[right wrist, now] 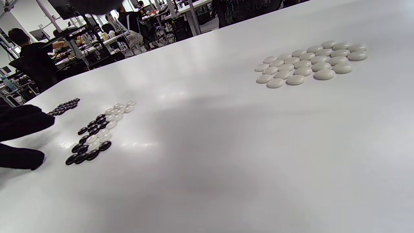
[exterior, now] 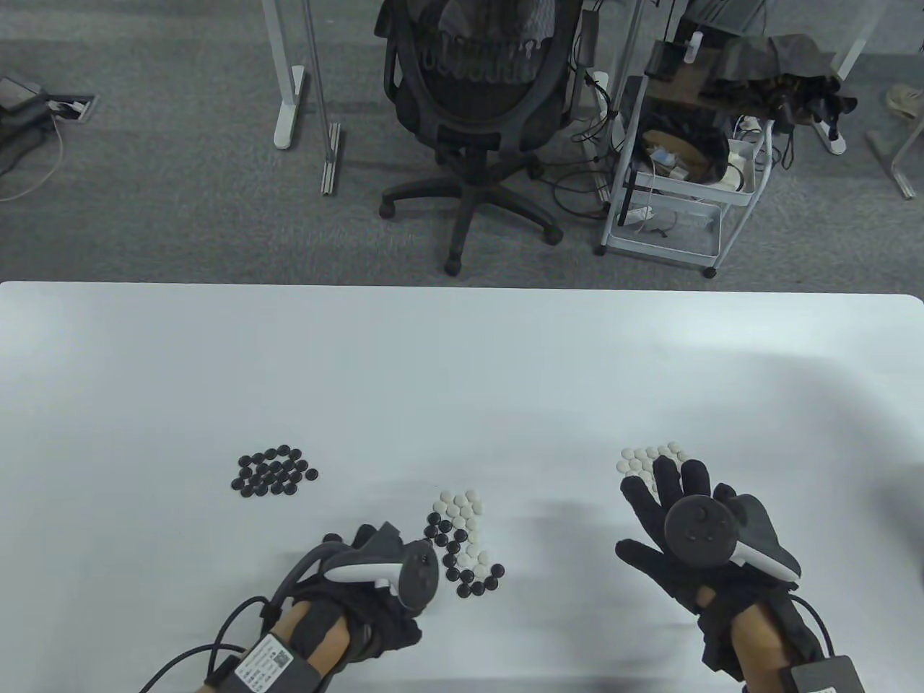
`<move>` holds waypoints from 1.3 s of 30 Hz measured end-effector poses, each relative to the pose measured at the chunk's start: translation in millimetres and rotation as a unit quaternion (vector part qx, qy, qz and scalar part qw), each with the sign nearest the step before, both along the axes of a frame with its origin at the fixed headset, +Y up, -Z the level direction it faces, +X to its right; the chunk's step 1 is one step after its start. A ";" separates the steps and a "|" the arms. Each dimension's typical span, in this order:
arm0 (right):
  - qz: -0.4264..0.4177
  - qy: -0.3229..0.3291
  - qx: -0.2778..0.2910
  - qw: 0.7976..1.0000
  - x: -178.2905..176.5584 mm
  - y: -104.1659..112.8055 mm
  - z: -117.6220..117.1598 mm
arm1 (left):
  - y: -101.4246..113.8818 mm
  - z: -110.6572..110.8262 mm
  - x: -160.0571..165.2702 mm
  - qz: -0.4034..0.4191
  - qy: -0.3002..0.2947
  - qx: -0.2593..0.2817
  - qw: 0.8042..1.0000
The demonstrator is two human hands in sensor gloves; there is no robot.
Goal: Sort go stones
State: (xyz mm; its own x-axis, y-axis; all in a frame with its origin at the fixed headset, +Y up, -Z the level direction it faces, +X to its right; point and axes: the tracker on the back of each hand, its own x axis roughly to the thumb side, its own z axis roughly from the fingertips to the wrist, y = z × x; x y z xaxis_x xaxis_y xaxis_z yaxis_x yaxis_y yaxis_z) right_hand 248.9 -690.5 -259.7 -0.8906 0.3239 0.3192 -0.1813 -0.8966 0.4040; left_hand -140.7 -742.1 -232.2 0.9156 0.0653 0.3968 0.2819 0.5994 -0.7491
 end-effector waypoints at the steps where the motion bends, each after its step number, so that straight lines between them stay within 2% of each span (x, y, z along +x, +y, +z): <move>1: 0.000 0.000 0.000 1.000 0.1 -0.1 -0.1 | 0.7 -4.2 -12.6 -0.007 0.021 0.006 1.000; 5: 0.002 0.000 -0.002 1.000 -0.8 -0.6 0.0 | -2.5 -32.3 -66.0 -0.004 0.131 0.007 0.991; 9: 0.004 0.002 -0.001 1.000 -1.9 -0.5 0.4 | -5.1 -59.3 -92.0 0.003 0.200 0.020 0.980; 16: 0.000 -0.004 0.002 1.000 0.8 1.7 0.3 | -5.2 -92.0 -99.1 -0.023 0.242 0.037 0.969; 23: -0.004 -0.005 0.003 1.000 1.7 1.9 0.5 | -4.8 -104.3 -107.7 -0.003 0.287 0.029 0.957; 29: -0.006 -0.005 0.004 1.000 3.2 1.5 0.1 | 23.1 -102.8 -92.6 0.032 0.269 0.059 0.961; 33: -0.007 -0.006 0.003 1.000 4.0 1.5 0.1 | 39.1 -89.6 -54.2 0.037 0.186 0.044 0.981; 39: -0.005 -0.005 0.003 1.000 3.6 0.8 0.3 | 36.5 -66.9 4.3 0.039 0.076 0.017 0.996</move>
State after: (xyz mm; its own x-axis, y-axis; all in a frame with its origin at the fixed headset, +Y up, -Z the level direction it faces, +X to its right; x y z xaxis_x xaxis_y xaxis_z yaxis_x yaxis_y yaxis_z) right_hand 252.4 -689.7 -259.4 -0.8911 0.3303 0.3112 -0.1937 -0.8970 0.3972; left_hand -136.4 -705.5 -299.1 0.9581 0.1271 0.2565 0.1184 0.6401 -0.7592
